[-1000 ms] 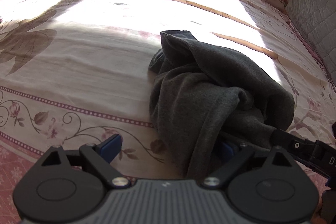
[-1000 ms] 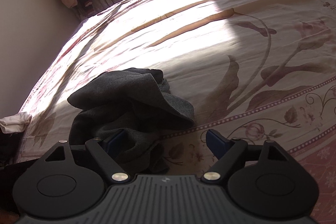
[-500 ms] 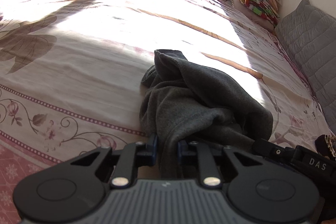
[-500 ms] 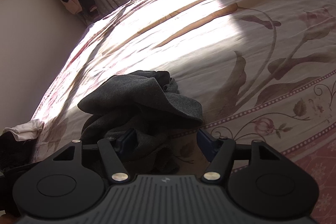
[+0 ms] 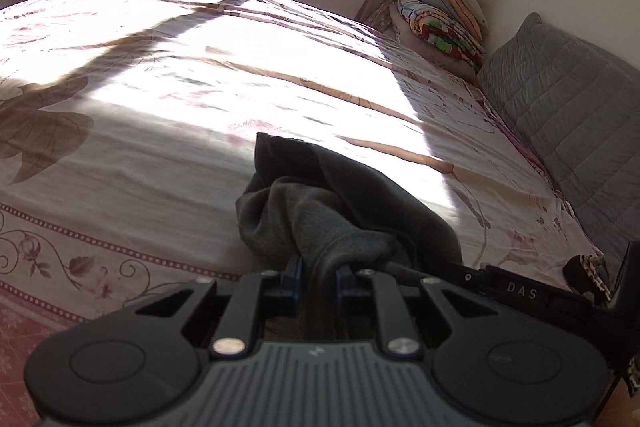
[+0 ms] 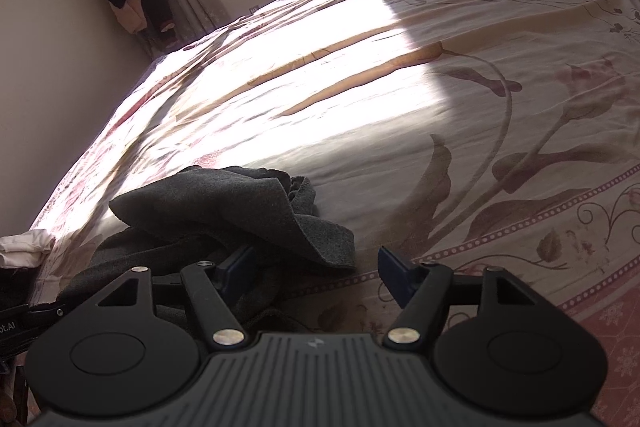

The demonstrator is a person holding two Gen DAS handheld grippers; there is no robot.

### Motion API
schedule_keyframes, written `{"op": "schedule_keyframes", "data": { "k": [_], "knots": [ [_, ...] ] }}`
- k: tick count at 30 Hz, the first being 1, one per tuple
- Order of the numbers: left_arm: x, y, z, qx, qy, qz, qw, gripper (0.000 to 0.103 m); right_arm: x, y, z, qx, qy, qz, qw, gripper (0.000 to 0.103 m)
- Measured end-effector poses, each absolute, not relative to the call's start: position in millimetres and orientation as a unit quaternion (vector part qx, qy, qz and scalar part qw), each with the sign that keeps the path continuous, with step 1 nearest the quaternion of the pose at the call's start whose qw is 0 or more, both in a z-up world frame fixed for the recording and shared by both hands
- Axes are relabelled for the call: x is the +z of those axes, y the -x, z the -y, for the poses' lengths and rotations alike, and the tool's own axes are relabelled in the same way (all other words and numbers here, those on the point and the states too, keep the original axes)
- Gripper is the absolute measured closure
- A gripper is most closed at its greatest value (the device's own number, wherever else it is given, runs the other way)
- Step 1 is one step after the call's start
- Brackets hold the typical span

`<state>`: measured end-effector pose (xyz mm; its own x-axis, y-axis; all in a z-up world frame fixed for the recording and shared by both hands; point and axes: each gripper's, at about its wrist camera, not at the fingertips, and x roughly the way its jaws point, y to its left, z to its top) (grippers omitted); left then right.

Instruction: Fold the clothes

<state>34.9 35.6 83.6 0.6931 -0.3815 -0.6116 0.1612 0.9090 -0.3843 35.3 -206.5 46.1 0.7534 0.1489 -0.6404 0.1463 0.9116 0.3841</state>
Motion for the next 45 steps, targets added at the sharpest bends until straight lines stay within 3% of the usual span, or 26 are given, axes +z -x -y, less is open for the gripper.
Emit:
{"op": "schedule_keyframes", "data": {
  "k": [1,2,3,4,9,10,11,13,15,17,19,23,27,32,35,40,42,43,45],
  "knots": [
    [85,-33,-34,-0.160,0.149,-0.359,0.907,0.088,47,-35,205,0.000,-0.204,-0.348,0.915,0.050],
    [86,-31,-32,-0.170,0.146,-0.356,0.907,0.088,48,-35,204,-0.004,-0.199,-0.342,0.918,0.078],
    [87,-29,-30,-0.180,0.144,-0.353,0.907,0.088,49,-34,204,-0.011,-0.198,-0.336,0.921,0.091],
    [88,-28,-28,-0.193,0.145,-0.352,0.904,0.088,51,-33,207,-0.021,-0.203,-0.327,0.923,0.095],
    [87,-20,-18,-0.269,0.149,-0.359,0.881,0.090,61,-29,222,0.003,-0.255,-0.307,0.917,0.088],
    [87,-19,-14,-0.276,0.138,-0.361,0.880,0.090,61,-29,222,0.018,-0.266,-0.312,0.912,0.080],
    [87,-17,-11,-0.283,0.128,-0.363,0.879,0.090,60,-29,222,0.029,-0.274,-0.316,0.908,0.064],
    [87,-14,-5,-0.295,0.108,-0.366,0.876,0.087,57,-30,219,0.049,-0.289,-0.329,0.898,0.052],
    [86,-14,-6,-0.288,0.094,-0.365,0.880,0.076,54,-30,216,0.060,-0.292,-0.342,0.891,0.052],
    [86,-15,-11,-0.284,0.099,-0.366,0.881,0.053,51,-31,213,0.059,-0.287,-0.350,0.890,0.052],
    [86,-18,-19,-0.279,0.116,-0.366,0.880,0.044,50,-30,212,0.056,-0.284,-0.353,0.890,0.052],
    [90,-23,-38,-0.250,0.152,-0.352,0.889,0.033,50,-28,214,0.059,-0.293,-0.348,0.888,0.052],
    [86,-30,-49,-0.216,0.184,-0.361,0.888,0.032,54,-29,210,0.053,-0.285,-0.331,0.898,0.052],
    [79,-35,-56,-0.194,0.214,-0.380,0.879,0.030,59,-32,208,0.026,-0.247,-0.303,0.920,0.034],
    [78,-34,-57,-0.191,0.211,-0.382,0.879,0.026,52,-38,209,0.017,-0.240,-0.306,0.921,0.031],
    [76,-35,-60,-0.188,0.208,-0.391,0.877,0.024,36,-48,206,0.031,-0.246,-0.322,0.914,0.031],
    [74,-36,-64,-0.182,0.210,-0.394,0.876,0.023,32,-51,203,0.044,-0.253,-0.332,0.908,0.057],
    [73,-37,-66,-0.178,0.212,-0.395,0.876,0.023,32,-50,201,0.053,-0.258,-0.334,0.905,0.088],
    [72,-38,-71,-0.170,0.219,-0.397,0.875,0.023,35,-48,198,0.076,-0.269,-0.337,0.899,0.092]
  ]
}}
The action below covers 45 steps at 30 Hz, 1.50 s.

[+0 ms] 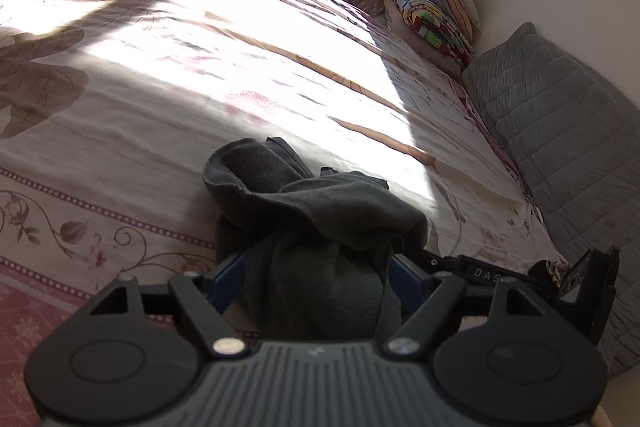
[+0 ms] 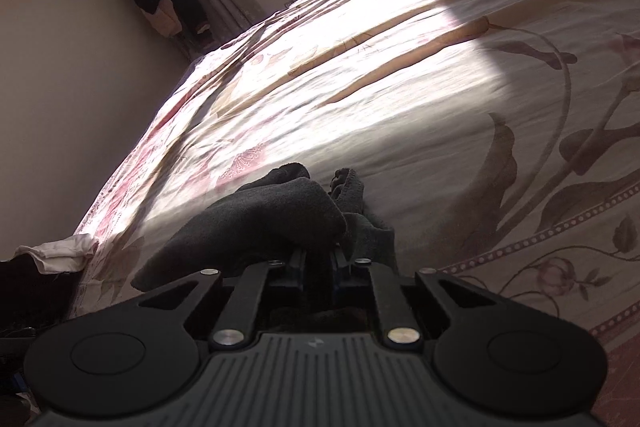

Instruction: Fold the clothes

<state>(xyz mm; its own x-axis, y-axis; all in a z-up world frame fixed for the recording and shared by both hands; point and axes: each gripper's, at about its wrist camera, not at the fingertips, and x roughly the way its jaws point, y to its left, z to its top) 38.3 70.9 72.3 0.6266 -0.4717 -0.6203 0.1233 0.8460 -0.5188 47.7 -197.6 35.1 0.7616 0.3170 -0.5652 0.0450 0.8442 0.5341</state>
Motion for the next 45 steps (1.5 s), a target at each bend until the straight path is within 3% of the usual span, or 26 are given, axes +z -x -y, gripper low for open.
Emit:
{"op": "schedule_keyframes", "data": {
  "k": [9,18,26,29,30,31,32,33,34,35,45],
  "knots": [
    [69,-40,-96,-0.165,0.287,-0.402,0.854,0.023,67,-19,176,0.218,-0.291,-0.328,0.872,0.094],
    [62,-41,-107,-0.193,0.359,-0.407,0.818,0.023,72,10,130,0.350,-0.261,-0.373,0.819,0.094],
    [58,-43,-95,-0.194,0.320,-0.431,0.821,0.023,70,27,105,0.397,-0.238,-0.400,0.791,0.094],
    [56,-45,-92,-0.193,0.305,-0.441,0.821,0.025,71,27,108,0.384,-0.236,-0.400,0.798,0.088],
    [55,-46,-92,-0.195,0.300,-0.445,0.821,0.027,72,23,111,0.377,-0.239,-0.399,0.801,0.086],
    [55,-46,-90,-0.195,0.296,-0.448,0.821,0.038,72,22,115,0.370,-0.245,-0.396,0.804,0.080],
    [54,-46,-89,-0.195,0.292,-0.451,0.820,0.055,74,22,121,0.362,-0.250,-0.391,0.808,0.070],
    [54,-46,-88,-0.192,0.286,-0.454,0.822,0.065,76,22,126,0.354,-0.255,-0.386,0.812,0.064],
    [55,-45,-87,-0.187,0.278,-0.453,0.826,0.088,77,21,132,0.344,-0.258,-0.381,0.818,0.058],
    [57,-44,-87,-0.180,0.268,-0.450,0.832,0.099,79,21,138,0.333,-0.261,-0.376,0.825,0.057],
    [95,-26,-122,-0.049,0.219,-0.328,0.918,0.103,59,-4,165,0.226,-0.272,-0.379,0.855,0.055]
  ]
}}
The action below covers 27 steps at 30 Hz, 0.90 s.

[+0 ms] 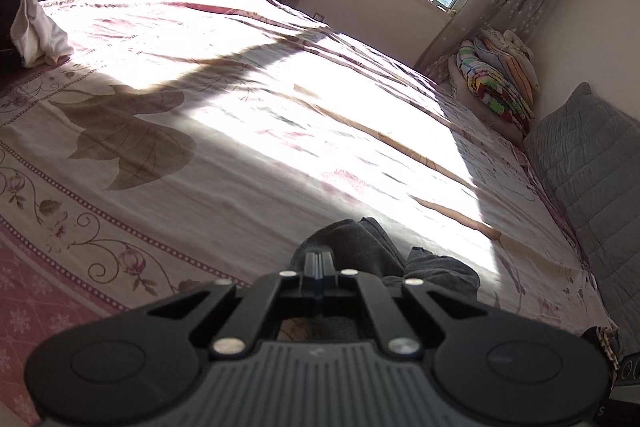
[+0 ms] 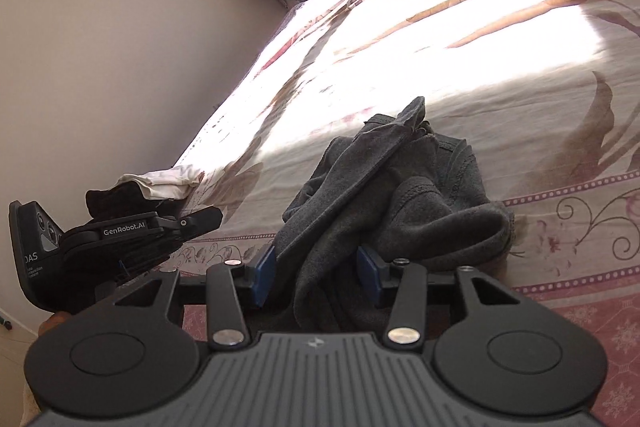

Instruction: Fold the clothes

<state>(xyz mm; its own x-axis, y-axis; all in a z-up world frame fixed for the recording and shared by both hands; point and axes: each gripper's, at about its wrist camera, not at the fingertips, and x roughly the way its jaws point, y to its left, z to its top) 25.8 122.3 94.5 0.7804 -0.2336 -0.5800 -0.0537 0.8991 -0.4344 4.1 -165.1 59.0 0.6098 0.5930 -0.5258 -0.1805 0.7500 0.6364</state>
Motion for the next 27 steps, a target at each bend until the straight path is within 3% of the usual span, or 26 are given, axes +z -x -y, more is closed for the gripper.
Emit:
{"op": "schedule_keyframes", "data": {
  "k": [2,6,11,17,18,19,21,22,27],
  "knots": [
    [94,-28,-126,-0.072,0.227,-0.333,0.912,0.096,55,-6,160,0.217,-0.263,-0.388,0.856,0.055],
    [92,-26,-111,-0.128,0.206,-0.344,0.907,0.041,47,-13,147,0.205,-0.257,-0.401,0.855,0.055],
    [87,-22,-85,-0.197,0.151,-0.371,0.895,0.028,42,-19,148,0.192,-0.276,-0.405,0.850,0.055],
    [65,-22,-60,-0.204,0.069,-0.437,0.873,0.032,41,-20,150,0.190,-0.287,-0.407,0.846,0.055],
    [63,-22,-57,-0.196,0.058,-0.444,0.873,0.047,41,-19,149,0.191,-0.285,-0.407,0.846,0.056],
    [61,-24,-58,-0.186,0.055,-0.447,0.873,0.070,42,-19,148,0.192,-0.281,-0.408,0.847,0.059],
    [60,-28,-66,-0.161,0.063,-0.447,0.878,0.088,43,-18,148,0.184,-0.278,-0.404,0.852,0.089],
    [63,-28,-70,-0.142,0.063,-0.439,0.885,0.095,44,-18,147,0.179,-0.277,-0.401,0.855,0.096],
    [74,-33,-97,-0.034,0.064,-0.399,0.914,0.100,52,-16,157,0.152,-0.273,-0.381,0.870,0.096]
  ]
}}
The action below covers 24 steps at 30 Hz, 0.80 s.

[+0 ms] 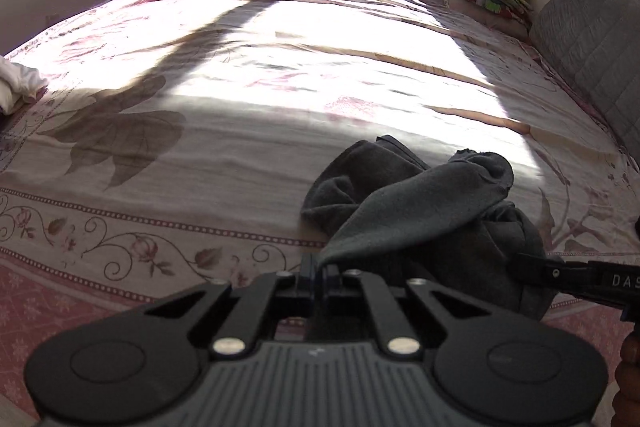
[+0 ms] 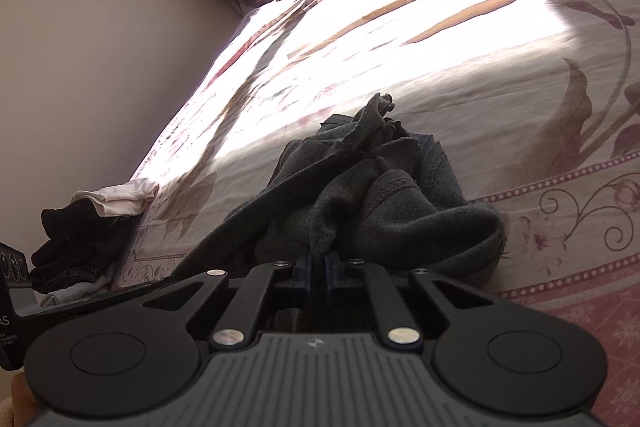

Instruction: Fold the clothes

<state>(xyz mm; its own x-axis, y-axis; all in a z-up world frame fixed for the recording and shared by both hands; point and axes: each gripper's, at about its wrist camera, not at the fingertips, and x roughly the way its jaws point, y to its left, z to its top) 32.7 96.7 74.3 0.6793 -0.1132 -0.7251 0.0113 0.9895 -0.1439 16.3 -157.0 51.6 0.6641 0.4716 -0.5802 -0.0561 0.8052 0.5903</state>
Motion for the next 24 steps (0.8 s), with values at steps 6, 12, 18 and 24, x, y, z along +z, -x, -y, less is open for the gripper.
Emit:
{"op": "schedule_keyframes", "data": {
  "k": [6,12,18,24],
  "knots": [
    [85,-34,-133,0.045,0.097,-0.365,0.925,0.101,62,-14,171,0.124,-0.261,-0.357,0.888,0.096],
    [90,-33,-157,0.091,0.132,-0.343,0.925,0.101,71,-12,183,0.089,-0.241,-0.330,0.908,0.096],
    [87,-34,-173,0.127,0.141,-0.352,0.917,0.100,75,-10,194,0.081,-0.243,-0.327,0.910,0.096],
    [67,-41,-180,0.122,0.119,-0.411,0.895,0.099,66,-9,189,0.085,-0.202,-0.372,0.902,0.097]
  ]
}}
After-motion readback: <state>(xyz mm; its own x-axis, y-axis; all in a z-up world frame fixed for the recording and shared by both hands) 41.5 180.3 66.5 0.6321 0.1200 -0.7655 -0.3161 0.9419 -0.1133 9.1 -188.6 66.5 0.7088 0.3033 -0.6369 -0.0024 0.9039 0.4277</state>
